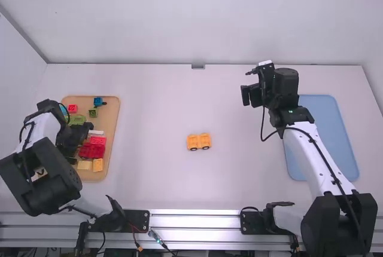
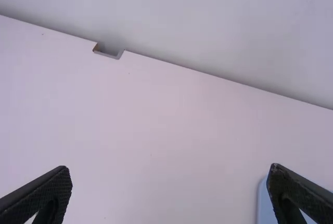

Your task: Assemble lego blocks to make yellow taxi

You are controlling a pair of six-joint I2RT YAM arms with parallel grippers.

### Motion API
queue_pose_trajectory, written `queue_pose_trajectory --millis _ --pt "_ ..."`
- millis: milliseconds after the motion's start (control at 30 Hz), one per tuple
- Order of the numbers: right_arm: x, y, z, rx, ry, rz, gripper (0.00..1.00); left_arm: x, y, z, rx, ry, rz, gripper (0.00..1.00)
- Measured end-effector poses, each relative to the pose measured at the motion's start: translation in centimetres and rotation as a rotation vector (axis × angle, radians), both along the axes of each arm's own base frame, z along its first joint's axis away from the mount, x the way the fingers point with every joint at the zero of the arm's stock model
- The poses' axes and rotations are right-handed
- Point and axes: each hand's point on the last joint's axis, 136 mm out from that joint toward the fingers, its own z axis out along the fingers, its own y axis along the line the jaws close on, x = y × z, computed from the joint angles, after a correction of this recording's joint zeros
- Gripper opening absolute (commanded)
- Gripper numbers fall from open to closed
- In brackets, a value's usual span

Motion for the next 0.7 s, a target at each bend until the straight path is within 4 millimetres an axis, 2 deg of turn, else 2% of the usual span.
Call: queue_pose_trajectory --millis 167,333,367,467,500,533,567,700 --pt "0.1 0.0 0.1 0.001 -0.006 -0.001 0.99 -1.4 0.1 -0.8 -0.030 0.014 0.039 0.99" --pt "0.2 0.0 0.3 0.003 -0.015 -0.001 0.99 -1.3 0.4 -1.7 -0.013 -0.001 -0.021 0.98" --pt "0.3 0.0 0.5 0.001 -0.024 0.001 0.99 -1.3 0.4 -2.0 -0.010 -0.004 -0.050 0.89" --pt "0.4 0.0 0.6 0.002 -0.028 0.001 0.99 -1.6 0.2 -2.4 -0.012 0.003 -0.093 0.71" --pt "0.4 0.0 0.6 0.002 -0.028 0.001 0.99 -1.7 0.1 -2.5 -0.016 0.006 -0.100 0.62" --pt "0.4 0.0 0.6 0.002 -0.028 0.001 0.99 -1.7 0.1 -2.5 -0.016 0.006 -0.100 0.62" --pt "0.4 0.0 0.6 0.004 -0.027 -0.001 0.99 -1.7 0.0 -2.6 -0.018 0.010 -0.113 0.54" --pt "0.4 0.0 0.6 0.004 -0.027 -0.002 0.99 -2.2 -0.2 -2.6 -0.029 0.027 -0.125 0.55"
